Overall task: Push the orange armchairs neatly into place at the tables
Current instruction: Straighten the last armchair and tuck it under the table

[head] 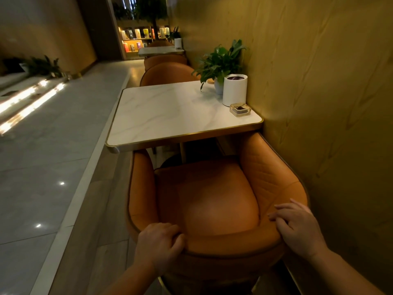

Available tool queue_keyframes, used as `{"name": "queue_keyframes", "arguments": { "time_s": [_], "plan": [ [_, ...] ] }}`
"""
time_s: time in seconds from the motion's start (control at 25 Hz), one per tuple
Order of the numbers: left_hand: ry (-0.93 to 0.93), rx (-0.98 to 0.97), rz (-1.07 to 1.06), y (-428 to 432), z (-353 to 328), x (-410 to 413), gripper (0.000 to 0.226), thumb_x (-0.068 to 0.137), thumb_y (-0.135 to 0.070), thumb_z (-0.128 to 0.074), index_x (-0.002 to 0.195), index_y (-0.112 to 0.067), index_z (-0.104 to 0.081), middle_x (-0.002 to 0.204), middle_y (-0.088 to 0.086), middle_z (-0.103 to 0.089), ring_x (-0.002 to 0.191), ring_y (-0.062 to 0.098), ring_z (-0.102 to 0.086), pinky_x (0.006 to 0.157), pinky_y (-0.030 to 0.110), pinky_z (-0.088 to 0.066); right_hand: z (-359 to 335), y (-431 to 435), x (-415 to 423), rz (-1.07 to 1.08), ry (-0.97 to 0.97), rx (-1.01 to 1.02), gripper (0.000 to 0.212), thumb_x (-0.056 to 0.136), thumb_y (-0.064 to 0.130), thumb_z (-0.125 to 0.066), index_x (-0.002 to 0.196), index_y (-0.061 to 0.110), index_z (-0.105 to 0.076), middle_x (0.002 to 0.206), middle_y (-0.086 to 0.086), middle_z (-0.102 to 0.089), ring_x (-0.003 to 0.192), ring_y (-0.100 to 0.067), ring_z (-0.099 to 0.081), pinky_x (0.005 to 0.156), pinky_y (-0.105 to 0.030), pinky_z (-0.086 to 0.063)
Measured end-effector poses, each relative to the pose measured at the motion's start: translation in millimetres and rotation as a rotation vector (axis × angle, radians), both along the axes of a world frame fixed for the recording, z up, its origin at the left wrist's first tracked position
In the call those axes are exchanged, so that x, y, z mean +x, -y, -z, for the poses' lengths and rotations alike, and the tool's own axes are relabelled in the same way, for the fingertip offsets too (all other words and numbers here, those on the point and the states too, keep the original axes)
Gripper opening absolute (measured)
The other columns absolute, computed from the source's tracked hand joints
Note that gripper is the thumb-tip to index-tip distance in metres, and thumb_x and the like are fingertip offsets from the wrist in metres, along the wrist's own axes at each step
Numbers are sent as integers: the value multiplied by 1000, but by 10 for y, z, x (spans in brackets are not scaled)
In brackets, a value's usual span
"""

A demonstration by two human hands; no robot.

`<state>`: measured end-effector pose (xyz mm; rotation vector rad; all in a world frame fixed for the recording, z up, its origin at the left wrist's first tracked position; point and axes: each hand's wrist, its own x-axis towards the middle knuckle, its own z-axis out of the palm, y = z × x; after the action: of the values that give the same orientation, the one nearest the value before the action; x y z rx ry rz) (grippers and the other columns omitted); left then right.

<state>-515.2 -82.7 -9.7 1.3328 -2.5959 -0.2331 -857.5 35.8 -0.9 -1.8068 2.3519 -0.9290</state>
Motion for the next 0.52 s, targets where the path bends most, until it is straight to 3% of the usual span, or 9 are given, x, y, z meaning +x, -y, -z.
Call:
{"name": "queue_keyframes", "arguments": {
  "time_s": [0.2,0.4,0.48,0.52],
  "plan": [
    [-2,10,-11,28,-14,-41,60,82,-64,-19,94,-30,-67,92,-11,-65,87,5,-56,77,30,-42,-36,28,-23,9,-12,18,45,82,42,-32,78,28,-75,88,15,-67,95,-4,-56,112,-50,-31],
    [13,94,44,67,-72,-51,58,82,-65,-18,90,-29,-62,85,-9,-59,79,5,-51,75,20,-35,-299,52,88,35,-122,409,25,99,50,-39,96,43,-63,100,19,-63,99,-2,-51,116,-42,-27],
    [3,120,51,77,-101,-57,57,83,-65,-19,86,-27,-61,81,-7,-57,76,6,-51,72,19,-33,-355,67,241,84,-147,465,41,94,66,-34,96,40,-65,97,20,-61,97,-1,-50,108,-36,-36],
    [1,144,49,84,-115,-71,56,84,-65,-20,85,-26,-61,80,-6,-57,75,7,-51,73,20,-34,-359,84,323,100,-157,448,53,88,74,-26,93,39,-66,95,20,-61,93,-1,-50,97,-32,-43]
  ]
}}
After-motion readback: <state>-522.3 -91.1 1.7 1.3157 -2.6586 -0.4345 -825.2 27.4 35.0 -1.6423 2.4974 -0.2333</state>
